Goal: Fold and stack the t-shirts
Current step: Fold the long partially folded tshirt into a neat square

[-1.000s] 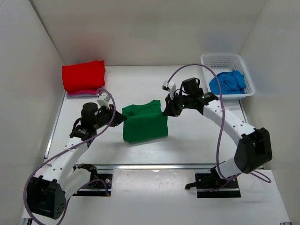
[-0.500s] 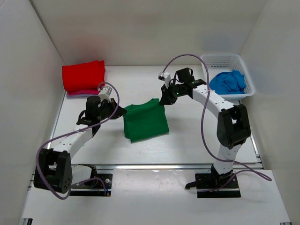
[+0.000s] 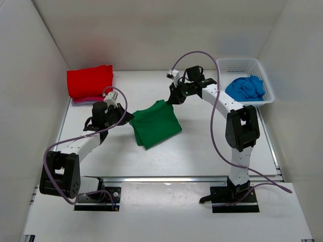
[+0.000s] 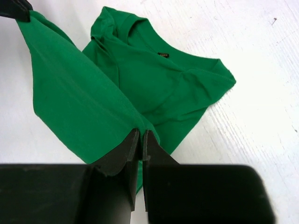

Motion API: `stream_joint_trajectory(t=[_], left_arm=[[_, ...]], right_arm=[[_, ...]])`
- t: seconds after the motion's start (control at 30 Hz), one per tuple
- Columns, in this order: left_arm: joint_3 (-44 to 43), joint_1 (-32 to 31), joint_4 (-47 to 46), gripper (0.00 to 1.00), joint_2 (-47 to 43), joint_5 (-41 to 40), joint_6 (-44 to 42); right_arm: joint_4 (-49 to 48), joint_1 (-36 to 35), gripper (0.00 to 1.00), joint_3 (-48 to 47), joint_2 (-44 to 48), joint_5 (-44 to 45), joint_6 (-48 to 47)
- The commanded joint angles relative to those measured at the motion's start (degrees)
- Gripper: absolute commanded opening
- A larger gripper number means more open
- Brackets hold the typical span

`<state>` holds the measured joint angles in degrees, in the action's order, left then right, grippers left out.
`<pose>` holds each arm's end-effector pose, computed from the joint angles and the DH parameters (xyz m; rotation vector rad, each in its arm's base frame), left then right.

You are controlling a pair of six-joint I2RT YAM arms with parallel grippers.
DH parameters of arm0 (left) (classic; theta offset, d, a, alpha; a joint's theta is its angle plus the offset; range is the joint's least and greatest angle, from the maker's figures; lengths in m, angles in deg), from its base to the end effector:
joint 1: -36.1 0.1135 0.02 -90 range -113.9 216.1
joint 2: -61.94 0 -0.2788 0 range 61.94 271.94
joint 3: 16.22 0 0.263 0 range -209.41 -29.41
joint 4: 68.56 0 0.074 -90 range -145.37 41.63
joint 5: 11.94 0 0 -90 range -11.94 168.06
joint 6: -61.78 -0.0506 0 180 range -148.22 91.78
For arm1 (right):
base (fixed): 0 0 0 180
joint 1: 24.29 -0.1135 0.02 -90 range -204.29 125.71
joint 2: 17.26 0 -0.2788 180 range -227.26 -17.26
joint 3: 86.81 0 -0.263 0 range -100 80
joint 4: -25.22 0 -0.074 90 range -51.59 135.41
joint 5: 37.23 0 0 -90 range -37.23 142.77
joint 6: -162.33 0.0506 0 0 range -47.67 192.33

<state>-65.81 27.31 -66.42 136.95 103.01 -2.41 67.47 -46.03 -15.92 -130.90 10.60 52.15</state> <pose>0.2850 -0.0657 0.2145 -0.0320 2.1034 -0.8162 0.4243 0.2058 0.2669 -1.1302 1.9860 0.8831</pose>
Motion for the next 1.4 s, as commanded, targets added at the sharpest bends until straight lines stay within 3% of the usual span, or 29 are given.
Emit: stream_joint_trajectory(t=[0.0, 0.17, 0.37, 0.57, 0.77, 1.07, 1.37], left_arm=[[-0.5, 1.3, -2.8, 0.0, 0.8, -2.4, 0.4], [-0.5, 1.2, -4.2, 0.0, 2.9, -1.5, 1.7], [-4.4, 0.5, 1.8, 0.0, -2.4, 2.9, 0.9], [-7.4, -2.0, 13.0, 0.0, -10.4, 3.2, -2.9], [-4.2, -2.0, 17.8, 0.0, -18.0, 3.5, -3.1], [-0.5, -2.4, 24.3, 0.0, -30.2, 2.7, -2.0], [-4.3, -4.4, 30.6, 0.0, -35.5, 0.3, -2.0]], right_arm=[[-2.4, 0.0, 0.0, -3.6, -2.5, -0.9, -1.3], [-2.3, 0.6, 0.0, -7.2, -5.1, -1.2, -1.0], [1.9, 0.2, 0.01, -5.2, 0.8, -0.3, -2.2], [0.1, -2.1, 0.0, 8.4, 15.4, 3.7, -1.3], [-0.7, -5.6, 0.0, 19.3, 26.7, 6.7, 1.3], [0.4, -9.3, 0.0, 24.6, 34.5, 8.3, 3.0], [2.0, -11.7, 0.0, 24.6, 39.0, 9.7, 4.9]])
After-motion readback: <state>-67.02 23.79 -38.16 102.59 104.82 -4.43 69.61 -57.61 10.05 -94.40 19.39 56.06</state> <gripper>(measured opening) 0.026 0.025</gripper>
